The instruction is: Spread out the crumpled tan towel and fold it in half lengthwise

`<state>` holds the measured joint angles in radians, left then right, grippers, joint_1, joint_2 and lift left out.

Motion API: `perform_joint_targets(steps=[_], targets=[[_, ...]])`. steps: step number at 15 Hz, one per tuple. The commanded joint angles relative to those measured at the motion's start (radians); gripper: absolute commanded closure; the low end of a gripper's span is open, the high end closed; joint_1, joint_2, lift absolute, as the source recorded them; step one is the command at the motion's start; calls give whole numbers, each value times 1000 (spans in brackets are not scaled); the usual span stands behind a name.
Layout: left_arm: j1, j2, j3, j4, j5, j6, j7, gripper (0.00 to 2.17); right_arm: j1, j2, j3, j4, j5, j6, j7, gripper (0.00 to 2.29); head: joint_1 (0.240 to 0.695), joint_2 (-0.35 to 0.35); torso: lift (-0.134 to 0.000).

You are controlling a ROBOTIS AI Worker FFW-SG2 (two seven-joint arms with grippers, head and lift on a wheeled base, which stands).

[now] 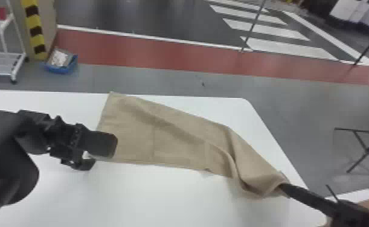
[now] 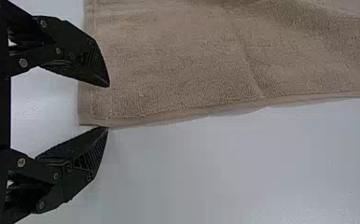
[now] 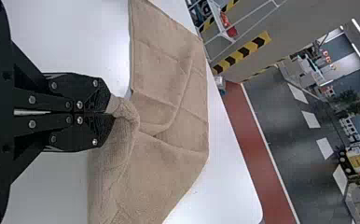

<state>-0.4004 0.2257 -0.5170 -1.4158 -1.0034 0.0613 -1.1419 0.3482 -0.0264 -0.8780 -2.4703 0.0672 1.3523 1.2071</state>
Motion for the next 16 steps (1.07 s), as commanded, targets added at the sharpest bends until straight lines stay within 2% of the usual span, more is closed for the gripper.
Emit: perform_joint_targets(steps=[1,4,6,7,10,12,13,14,16], targets=[[-3,-2,-8,1,2,-1,-1,616,0,-3,-1,2,3,0,0,1997,695,-350,-124],[-14,-9,-8,9,-4,2,-13,616,0,-1,1,2,2,3,0,1997,695,-350,-124],[-20,-14,-8,9,-1,9,-25,799,0,-1,1,2,2,3,0,1997,695,-350,-124],[-23,-12,-8,9,-1,12,-29,971,0,-1,-1,2,2,3,0,1997,695,-350,-124],[-25,-11,-3,9,-3,36,-35,994,0,-1,-4,2,0,3,0,1997,695,-350,-124],[-25,-11,11,5,-1,70,-65,994,-2,-1,-9,-2,-7,3,2,1997,695,-350,-124],[-21,-6,18,-6,5,76,-65,1133,-2,-1,-12,-7,-9,3,2,1997,695,-350,-124],[-14,-3,29,-20,11,76,-61,1393,-2,-1,-12,-10,-9,6,2,1997,695,-350,-124],[26,14,91,-92,25,76,-81,1399,-18,-6,-15,-33,-10,40,5,1997,695,-350,-124]])
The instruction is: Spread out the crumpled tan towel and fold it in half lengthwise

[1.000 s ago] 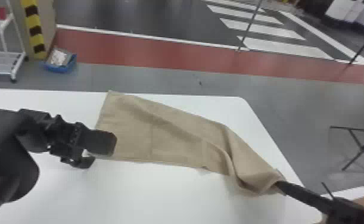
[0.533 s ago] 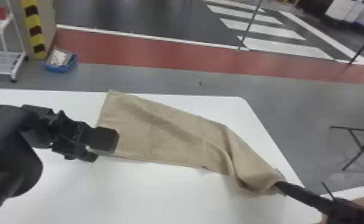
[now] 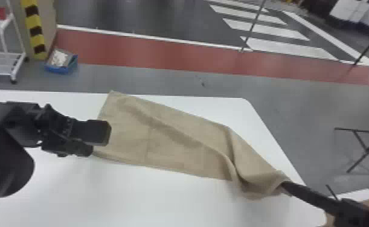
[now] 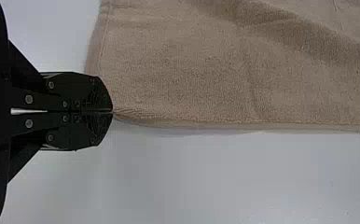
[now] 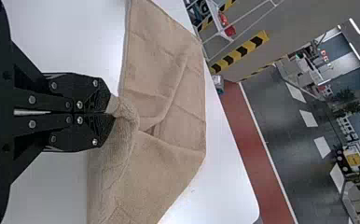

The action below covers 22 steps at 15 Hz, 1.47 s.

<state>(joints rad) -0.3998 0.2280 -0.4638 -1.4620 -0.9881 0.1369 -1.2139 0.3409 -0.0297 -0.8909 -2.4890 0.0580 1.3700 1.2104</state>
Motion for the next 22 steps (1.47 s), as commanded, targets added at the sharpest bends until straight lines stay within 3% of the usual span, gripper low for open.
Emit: perform_joint_targets(steps=[1,5,7,10,14,19,22], targets=[[42,28,63,-86,25,0,-26,1399,-16,-6,-2,-25,-1,34,1,1997,695,-350,-124],[134,100,229,-290,103,43,-108,1399,-95,-27,-2,-57,2,99,-2,1997,695,-350,-124],[137,128,295,-314,123,56,-118,1399,-166,-85,24,-51,25,188,-9,1997,695,-318,-124],[53,136,338,-261,146,99,-124,1399,-272,-182,193,27,155,202,-31,1997,695,-266,-124],[-163,86,297,5,129,105,-82,1399,-497,-259,379,228,292,202,-49,1997,691,-195,-124],[-470,2,223,345,105,102,40,1403,-787,-348,560,470,385,202,-72,1997,569,-171,-124],[-565,-25,237,413,98,105,93,1403,-971,-398,630,611,408,202,-97,1997,494,-172,-124]])
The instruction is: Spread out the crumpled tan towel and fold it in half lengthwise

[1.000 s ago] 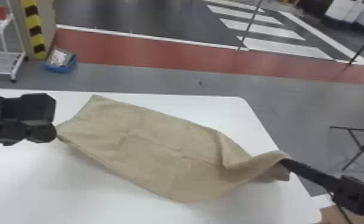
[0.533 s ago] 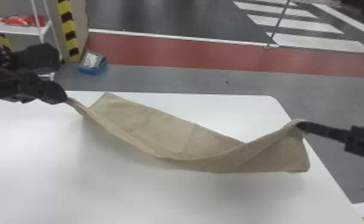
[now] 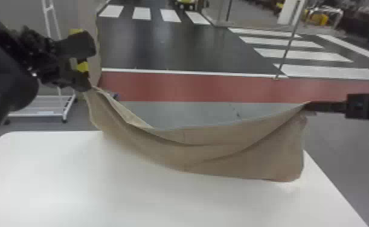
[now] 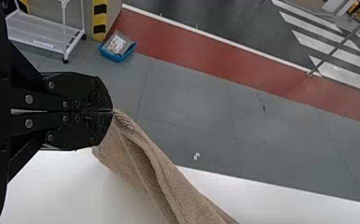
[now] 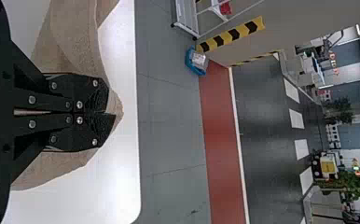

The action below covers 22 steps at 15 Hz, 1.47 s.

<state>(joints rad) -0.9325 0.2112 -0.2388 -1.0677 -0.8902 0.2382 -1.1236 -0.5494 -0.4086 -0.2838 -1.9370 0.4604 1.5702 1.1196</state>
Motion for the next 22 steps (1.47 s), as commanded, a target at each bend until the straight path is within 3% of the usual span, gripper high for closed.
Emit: perform_joint_targets(steps=[1,4,5,7,8,9,11,13,15,17,22], targets=[[-31,-10,35,11,4,3,-1,1399,-127,-41,34,78,0,2,-6,1997,443,-178,-124],[87,28,131,-181,14,46,-35,1403,-79,-98,11,23,-57,2,16,1997,380,-180,-124],[176,59,176,-293,34,68,-56,1399,17,-110,-46,-46,-89,2,22,1997,375,-176,-124],[376,100,257,-515,62,96,-81,1399,241,-104,-178,-183,-161,2,40,1997,391,-167,-124],[485,114,314,-606,83,96,-85,1399,368,-85,-239,-258,-184,2,48,2000,410,-163,-124],[580,123,362,-669,102,89,-85,1403,454,-50,-282,-316,-206,2,62,1997,474,-155,-124],[761,132,441,-767,116,62,-79,1403,612,45,-368,-408,-227,-101,108,1997,557,-140,-124],[885,145,493,-816,129,31,-79,1403,714,105,-413,-447,-232,-169,137,1997,675,-103,-124],[980,158,523,-841,137,0,-88,1403,784,140,-449,-453,-230,-255,189,1997,695,-83,-124],[1049,204,515,-838,128,-18,-105,1399,841,148,-460,-442,-223,-310,247,1997,695,-71,-124],[1003,257,438,-781,25,-21,-156,1403,841,160,-430,-415,-183,-338,247,2000,695,-56,-124]])
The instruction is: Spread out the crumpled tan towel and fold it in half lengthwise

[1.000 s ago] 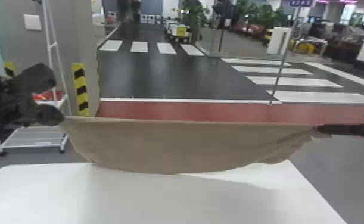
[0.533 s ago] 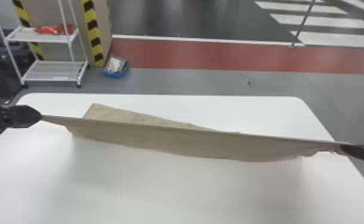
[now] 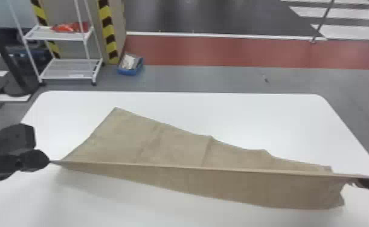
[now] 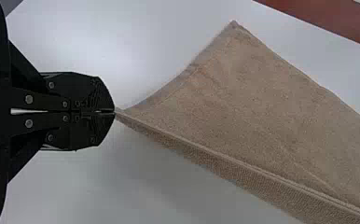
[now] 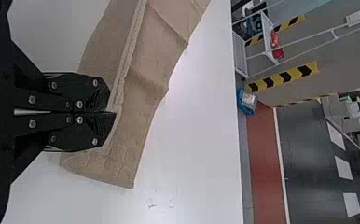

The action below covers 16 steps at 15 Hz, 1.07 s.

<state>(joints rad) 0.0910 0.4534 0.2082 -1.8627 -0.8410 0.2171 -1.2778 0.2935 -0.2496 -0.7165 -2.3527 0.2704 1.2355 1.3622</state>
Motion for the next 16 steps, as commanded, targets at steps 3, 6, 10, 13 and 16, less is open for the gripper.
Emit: perform_joint_targets(steps=[3,6,10,13,16], targets=[[-34,54,-15,23,-26,0,-29,1403,19,-5,-12,-2,35,-15,5,1997,695,-35,-124],[-59,59,-15,30,-32,0,-57,1403,55,7,-21,-14,42,-58,5,2000,695,-36,-124],[-17,51,-10,13,0,-3,-34,1399,42,7,-60,1,47,-95,5,2000,695,-42,-124],[102,-1,28,-116,111,0,113,660,39,15,-47,0,65,-104,5,2000,695,-76,-124],[127,-61,33,-174,326,-21,120,97,49,30,-38,-2,79,-132,5,2000,695,-144,-124]])
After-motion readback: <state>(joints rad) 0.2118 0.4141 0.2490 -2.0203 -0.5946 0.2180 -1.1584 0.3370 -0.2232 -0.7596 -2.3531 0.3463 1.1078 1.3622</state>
